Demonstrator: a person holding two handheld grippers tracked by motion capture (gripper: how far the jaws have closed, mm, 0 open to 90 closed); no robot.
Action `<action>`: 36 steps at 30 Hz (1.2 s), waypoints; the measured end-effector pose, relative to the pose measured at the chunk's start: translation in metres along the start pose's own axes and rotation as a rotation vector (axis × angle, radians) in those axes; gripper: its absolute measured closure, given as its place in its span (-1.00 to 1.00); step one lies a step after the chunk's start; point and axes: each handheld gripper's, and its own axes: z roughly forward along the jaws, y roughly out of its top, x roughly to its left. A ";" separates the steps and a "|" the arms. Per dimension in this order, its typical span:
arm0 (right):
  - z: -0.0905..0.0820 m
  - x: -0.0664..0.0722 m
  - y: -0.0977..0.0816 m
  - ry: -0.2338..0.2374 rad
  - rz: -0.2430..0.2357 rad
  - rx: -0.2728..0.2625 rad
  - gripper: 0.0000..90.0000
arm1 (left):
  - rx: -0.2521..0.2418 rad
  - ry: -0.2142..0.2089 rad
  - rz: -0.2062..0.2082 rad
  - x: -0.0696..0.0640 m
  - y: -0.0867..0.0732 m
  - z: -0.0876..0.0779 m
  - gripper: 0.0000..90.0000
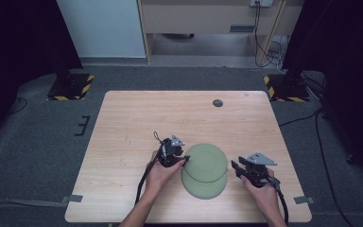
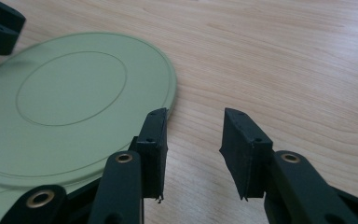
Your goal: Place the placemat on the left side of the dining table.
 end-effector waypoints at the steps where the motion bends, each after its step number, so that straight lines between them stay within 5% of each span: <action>1: 0.000 0.000 0.000 0.000 0.000 0.000 0.36 | 0.000 0.000 0.000 0.000 0.000 0.000 0.42; 9: 0.007 0.006 0.001 0.040 0.013 -0.005 0.15 | -0.019 0.000 -0.035 0.003 0.000 0.002 0.40; 15: 0.008 0.007 0.001 0.057 0.034 0.001 -0.02 | -0.034 -0.065 -0.103 0.008 0.000 0.010 0.10; 22: 0.011 0.009 0.000 0.042 0.020 0.009 -0.03 | -0.012 -0.067 -0.100 0.008 0.001 0.015 -0.06; 36: 0.015 0.011 -0.002 0.039 0.011 0.038 -0.02 | -0.007 -0.151 -0.153 0.010 -0.001 0.021 -0.16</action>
